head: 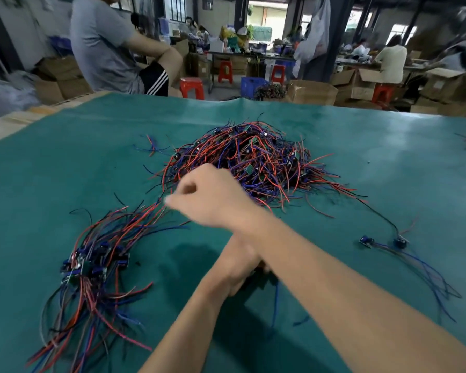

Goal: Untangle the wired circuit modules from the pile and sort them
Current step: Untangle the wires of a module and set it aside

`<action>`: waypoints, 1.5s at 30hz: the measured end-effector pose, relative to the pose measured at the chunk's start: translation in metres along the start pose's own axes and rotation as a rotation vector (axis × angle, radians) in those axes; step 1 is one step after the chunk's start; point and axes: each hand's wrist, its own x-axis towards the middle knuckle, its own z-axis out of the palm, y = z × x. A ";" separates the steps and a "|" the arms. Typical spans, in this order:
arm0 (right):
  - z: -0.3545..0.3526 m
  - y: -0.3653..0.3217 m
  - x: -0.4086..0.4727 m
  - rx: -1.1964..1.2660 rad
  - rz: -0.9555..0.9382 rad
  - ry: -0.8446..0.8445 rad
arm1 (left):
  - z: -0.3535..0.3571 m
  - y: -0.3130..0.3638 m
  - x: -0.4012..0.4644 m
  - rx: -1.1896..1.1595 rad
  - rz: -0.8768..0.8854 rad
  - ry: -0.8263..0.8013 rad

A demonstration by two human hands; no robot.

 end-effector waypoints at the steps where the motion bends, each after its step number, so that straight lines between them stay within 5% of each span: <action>1: -0.007 0.017 0.010 -0.059 0.037 0.025 | 0.002 0.001 -0.001 -0.009 0.004 0.007; 6: -0.043 0.103 0.045 -0.306 0.229 0.126 | 0.003 0.005 0.002 -0.067 -0.060 0.017; 11: -0.045 0.150 0.044 -0.360 0.334 0.014 | 0.002 0.006 0.001 -0.062 -0.066 0.003; 16: -0.039 0.159 0.039 -0.166 0.402 0.097 | 0.002 0.007 0.000 -0.064 -0.080 0.013; 23: -0.058 0.172 0.019 0.023 0.363 0.448 | 0.003 0.008 -0.001 -0.081 -0.096 0.038; 32: -0.059 0.155 -0.041 0.556 0.270 0.542 | 0.003 0.008 0.002 -0.176 -0.104 0.082; 45: 0.004 0.129 -0.106 0.651 0.123 0.118 | 0.000 0.002 0.008 -0.283 -0.072 0.175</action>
